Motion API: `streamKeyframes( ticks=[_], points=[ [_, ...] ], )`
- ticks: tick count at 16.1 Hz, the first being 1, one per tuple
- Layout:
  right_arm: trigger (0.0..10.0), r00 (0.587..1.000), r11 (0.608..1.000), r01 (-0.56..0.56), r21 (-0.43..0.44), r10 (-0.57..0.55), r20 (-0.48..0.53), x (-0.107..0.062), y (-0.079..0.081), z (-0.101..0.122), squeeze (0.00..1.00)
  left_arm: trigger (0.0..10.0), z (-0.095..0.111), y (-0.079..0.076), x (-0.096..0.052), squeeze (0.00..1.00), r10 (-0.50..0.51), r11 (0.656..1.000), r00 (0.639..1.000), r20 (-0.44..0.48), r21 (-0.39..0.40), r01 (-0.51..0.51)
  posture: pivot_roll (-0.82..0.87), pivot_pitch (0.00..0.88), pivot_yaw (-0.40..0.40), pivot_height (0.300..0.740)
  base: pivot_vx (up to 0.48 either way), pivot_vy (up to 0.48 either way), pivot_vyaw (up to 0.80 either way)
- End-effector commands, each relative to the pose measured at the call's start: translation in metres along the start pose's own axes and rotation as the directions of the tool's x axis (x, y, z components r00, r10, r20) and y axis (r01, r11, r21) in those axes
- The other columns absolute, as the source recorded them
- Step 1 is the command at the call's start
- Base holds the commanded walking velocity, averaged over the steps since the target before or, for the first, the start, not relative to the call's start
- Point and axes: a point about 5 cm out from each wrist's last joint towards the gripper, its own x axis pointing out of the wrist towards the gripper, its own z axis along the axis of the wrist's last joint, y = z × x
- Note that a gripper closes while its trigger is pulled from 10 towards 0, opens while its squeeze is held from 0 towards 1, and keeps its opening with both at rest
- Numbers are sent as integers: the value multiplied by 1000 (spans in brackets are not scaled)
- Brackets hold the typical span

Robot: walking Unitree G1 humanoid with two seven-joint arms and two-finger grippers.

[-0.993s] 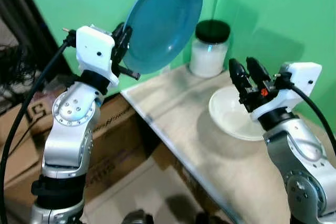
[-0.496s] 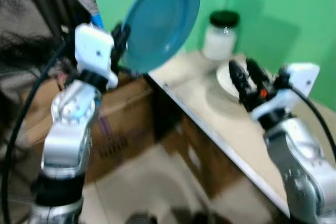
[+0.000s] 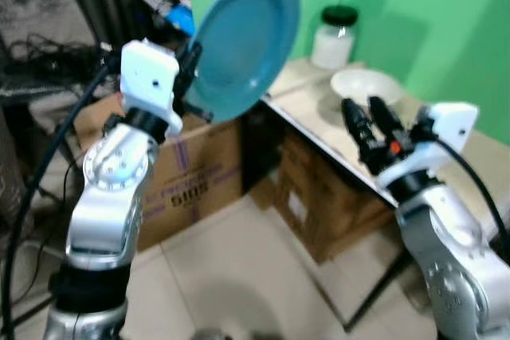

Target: Setting the table

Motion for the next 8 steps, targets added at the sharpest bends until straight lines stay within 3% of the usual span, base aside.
streamKeyframes(
  ticks=[1,2,3,4,5,7,8],
  points=[
    [10000,1000,1000,15,-18,-15,13,-1,-3,4,0,10000,7,1,5,0,57,998,998,39,24,-58,52,0,33,740,0,0,-800],
    [10000,1000,1000,22,-16,-22,11,-1,-4,4,0,10000,4,1,6,0,95,995,995,34,34,-97,50,0,34,740,0,0,-800],
    [10000,1000,999,30,-16,-30,7,-2,-5,3,0,10000,2,5,6,0,199,980,978,63,-17,-198,46,0,35,740,0,0,-800],
    [10000,999,999,34,-13,-34,2,-3,-6,2,0,10000,-3,10,6,0,291,957,956,34,-17,-291,45,0,33,740,0,0,-800],
    [10000,999,999,37,-15,-37,0,-3,-6,2,0,10000,-5,12,5,0,319,948,948,12,-9,-319,44,0,31,740,0,0,-800],
    [10000,999,999,39,-20,-39,-2,-3,-6,1,0,10000,-6,11,3,0,256,965,967,0,-55,-255,43,0,30,740,0,0,-800],
    [10000,999,998,42,-35,-43,-10,-3,-6,0,0,10000,-5,3,-3,0,77,992,996,35,-106,-73,45,0,24,740,0,0,-800]
  ],
)
